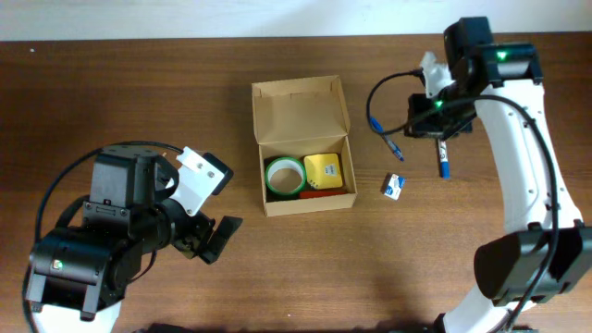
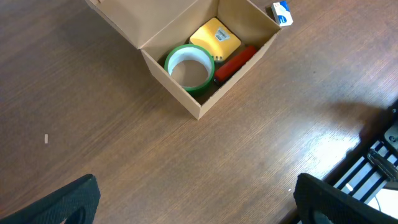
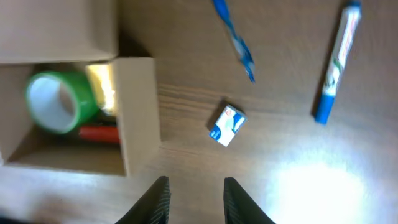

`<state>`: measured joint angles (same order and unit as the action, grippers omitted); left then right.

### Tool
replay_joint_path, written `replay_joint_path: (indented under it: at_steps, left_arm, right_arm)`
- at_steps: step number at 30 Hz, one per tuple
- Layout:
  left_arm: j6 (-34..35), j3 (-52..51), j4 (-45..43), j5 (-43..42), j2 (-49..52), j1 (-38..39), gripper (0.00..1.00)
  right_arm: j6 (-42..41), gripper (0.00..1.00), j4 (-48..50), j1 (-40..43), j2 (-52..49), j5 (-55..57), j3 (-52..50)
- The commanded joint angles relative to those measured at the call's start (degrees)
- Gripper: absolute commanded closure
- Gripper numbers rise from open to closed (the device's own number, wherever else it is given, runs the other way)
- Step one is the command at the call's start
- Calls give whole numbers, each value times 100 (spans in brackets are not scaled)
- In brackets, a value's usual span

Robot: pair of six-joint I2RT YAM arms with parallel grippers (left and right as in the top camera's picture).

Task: Pack container
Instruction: 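Move the right gripper right to the small staples box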

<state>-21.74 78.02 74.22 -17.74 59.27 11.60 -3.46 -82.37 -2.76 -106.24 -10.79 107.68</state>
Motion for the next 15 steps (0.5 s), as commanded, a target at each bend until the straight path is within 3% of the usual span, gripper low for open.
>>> replay_joint_path:
  at_steps: [1, 6, 15]
  left_arm:
    - [-109, 79, 0, -7, 2, -26, 1]
    - [-109, 79, 0, -4, 2, -26, 0]
    - [-109, 79, 0, -4, 2, -26, 0]
  right_arm:
    - [-1029, 68, 160, 17, 76, 358, -525]
    - [-1486, 67, 723, 17, 76, 352, -1502]
    - [-2002, 53, 1657, 17, 76, 315, -2855]
